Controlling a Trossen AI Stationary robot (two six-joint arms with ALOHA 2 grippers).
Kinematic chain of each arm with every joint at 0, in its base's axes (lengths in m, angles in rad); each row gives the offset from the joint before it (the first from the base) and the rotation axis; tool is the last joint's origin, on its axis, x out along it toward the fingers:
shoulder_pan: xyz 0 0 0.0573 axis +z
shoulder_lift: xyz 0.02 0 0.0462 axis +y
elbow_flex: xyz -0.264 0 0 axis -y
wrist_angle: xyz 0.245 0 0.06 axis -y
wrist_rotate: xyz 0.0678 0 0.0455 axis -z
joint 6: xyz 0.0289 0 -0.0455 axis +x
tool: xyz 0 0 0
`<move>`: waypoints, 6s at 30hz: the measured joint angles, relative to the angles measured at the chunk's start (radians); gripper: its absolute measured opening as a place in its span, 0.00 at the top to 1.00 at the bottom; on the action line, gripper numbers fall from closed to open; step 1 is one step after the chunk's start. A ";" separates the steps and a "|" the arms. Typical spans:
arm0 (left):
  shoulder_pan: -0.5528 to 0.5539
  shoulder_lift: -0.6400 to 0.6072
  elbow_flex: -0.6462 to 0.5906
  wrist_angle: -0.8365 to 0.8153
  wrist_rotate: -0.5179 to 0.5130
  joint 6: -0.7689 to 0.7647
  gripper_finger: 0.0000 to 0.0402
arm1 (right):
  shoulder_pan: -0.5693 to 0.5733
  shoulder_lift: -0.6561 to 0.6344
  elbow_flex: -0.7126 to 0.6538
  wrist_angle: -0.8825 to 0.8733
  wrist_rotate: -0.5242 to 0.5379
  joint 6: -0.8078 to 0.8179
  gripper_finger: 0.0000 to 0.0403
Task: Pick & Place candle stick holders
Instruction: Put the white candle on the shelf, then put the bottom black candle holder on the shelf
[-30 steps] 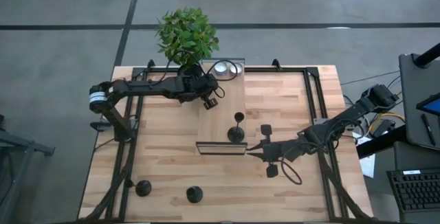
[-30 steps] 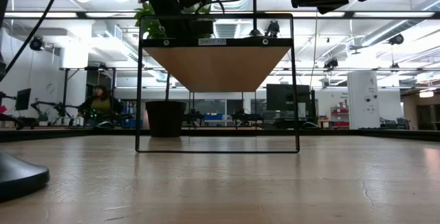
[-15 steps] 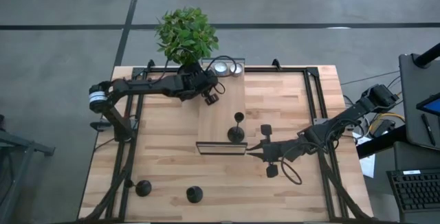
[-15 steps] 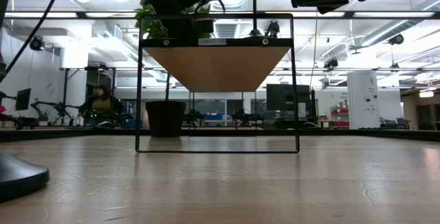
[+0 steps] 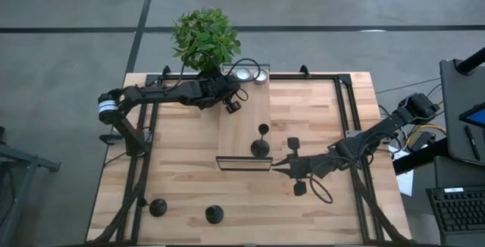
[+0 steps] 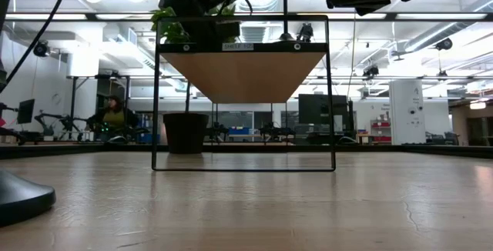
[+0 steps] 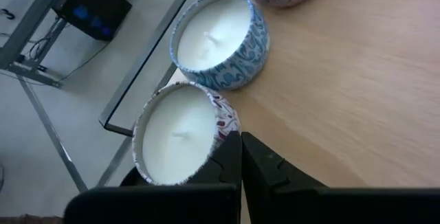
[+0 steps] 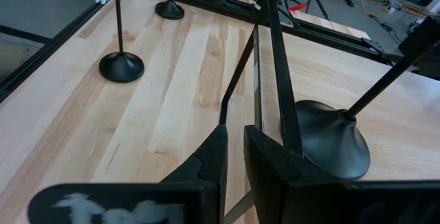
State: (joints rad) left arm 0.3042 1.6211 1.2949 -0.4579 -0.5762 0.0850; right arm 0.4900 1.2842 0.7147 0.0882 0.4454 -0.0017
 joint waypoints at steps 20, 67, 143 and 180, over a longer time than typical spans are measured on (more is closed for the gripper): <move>-0.152 -0.132 0.000 -0.211 0.014 -0.031 1.00 | 0.000 0.000 -0.005 -0.001 0.000 0.002 0.89; -1.107 -0.433 -0.816 0.659 0.230 -0.903 0.67 | 0.000 0.000 -0.005 0.028 0.002 -0.009 0.89; -1.091 -0.324 -0.452 0.870 -0.178 -0.197 0.99 | 0.000 0.000 -0.005 0.052 0.001 -0.013 0.89; -0.533 -0.376 -0.286 0.372 0.144 -0.366 0.99 | 0.000 0.000 -0.011 0.050 0.001 -0.006 0.89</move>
State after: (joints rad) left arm -0.2291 1.2452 1.0086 -0.0861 -0.4326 -0.2812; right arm 0.4901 1.2846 0.7036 0.1383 0.4461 -0.0074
